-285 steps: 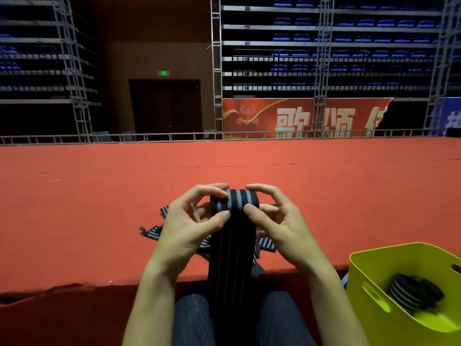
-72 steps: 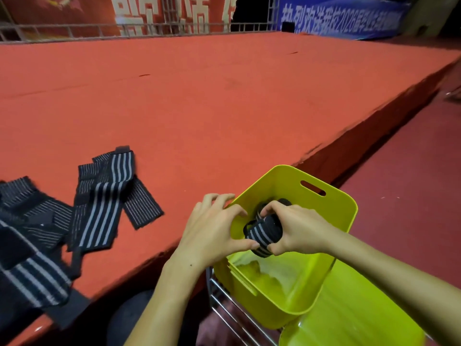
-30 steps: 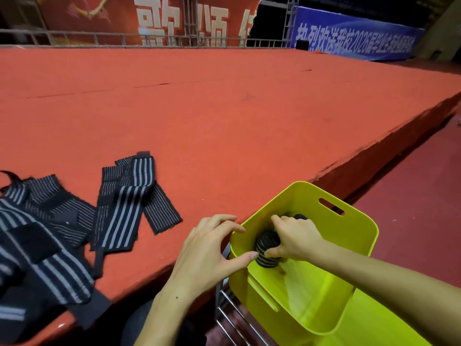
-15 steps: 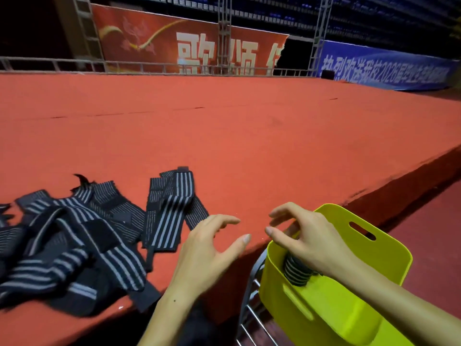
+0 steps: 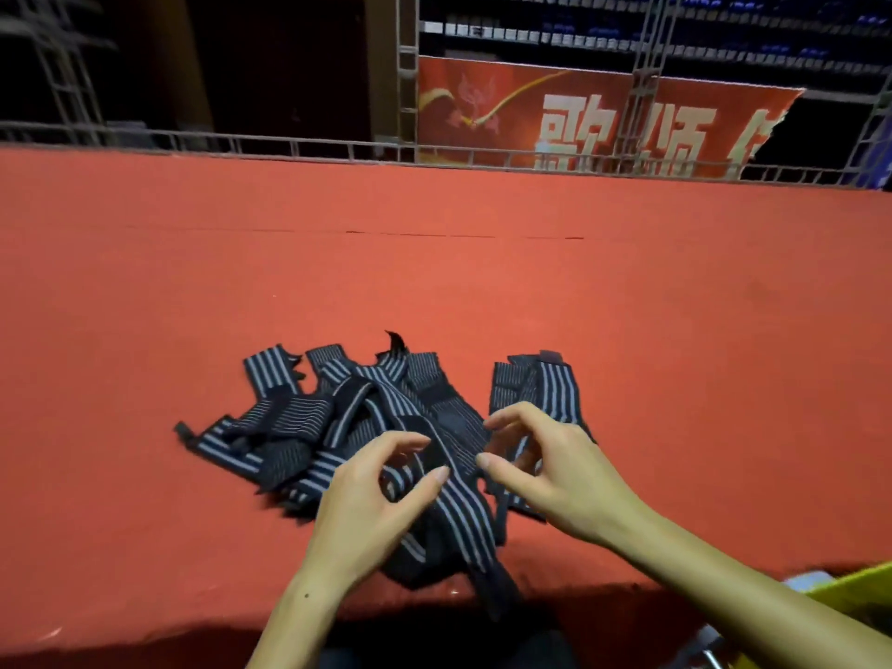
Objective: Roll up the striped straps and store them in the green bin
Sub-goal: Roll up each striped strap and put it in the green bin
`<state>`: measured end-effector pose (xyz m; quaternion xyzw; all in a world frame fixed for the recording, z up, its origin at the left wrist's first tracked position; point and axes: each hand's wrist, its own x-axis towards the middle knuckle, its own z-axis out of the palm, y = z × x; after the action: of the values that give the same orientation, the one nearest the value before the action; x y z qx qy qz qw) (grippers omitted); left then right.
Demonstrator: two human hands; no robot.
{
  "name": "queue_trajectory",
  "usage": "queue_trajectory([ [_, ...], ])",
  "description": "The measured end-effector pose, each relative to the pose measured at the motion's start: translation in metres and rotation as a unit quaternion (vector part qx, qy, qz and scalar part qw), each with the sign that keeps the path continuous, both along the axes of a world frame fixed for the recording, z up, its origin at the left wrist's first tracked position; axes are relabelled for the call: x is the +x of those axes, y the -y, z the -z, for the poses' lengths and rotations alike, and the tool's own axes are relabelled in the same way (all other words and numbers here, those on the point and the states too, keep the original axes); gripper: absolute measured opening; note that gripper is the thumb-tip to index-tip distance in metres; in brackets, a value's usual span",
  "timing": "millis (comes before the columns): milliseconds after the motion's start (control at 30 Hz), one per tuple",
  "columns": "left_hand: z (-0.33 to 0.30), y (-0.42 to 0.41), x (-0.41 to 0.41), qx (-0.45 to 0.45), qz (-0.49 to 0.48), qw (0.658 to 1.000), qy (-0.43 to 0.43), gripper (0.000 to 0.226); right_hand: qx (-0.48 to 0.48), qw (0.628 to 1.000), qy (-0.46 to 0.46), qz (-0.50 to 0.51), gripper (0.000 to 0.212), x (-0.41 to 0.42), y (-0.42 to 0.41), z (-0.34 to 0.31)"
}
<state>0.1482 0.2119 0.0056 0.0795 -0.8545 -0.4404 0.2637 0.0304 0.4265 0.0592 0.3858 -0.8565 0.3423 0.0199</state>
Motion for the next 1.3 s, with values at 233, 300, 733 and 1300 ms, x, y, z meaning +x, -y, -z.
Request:
queue_trajectory([
  [233,0.008,0.075,0.005,0.0,-0.075,0.997,0.014,0.036,-0.02,0.998,0.048,-0.042,0.031,-0.016,0.081,0.019],
  [300,0.011,0.088,0.002,0.0,-0.084,0.996,0.021,0.036,-0.02,0.997,0.058,-0.046,0.031,-0.023,0.097,0.029],
  [733,0.017,0.153,-0.079,-0.202,-0.151,0.965,0.079,0.044,0.036,0.999,0.026,0.012,0.04,-0.117,0.186,0.088],
  [1300,0.037,0.2,-0.159,-0.251,-0.111,0.937,0.214,0.065,0.009,0.976,0.219,-0.009,0.076,-0.208,0.253,0.129],
])
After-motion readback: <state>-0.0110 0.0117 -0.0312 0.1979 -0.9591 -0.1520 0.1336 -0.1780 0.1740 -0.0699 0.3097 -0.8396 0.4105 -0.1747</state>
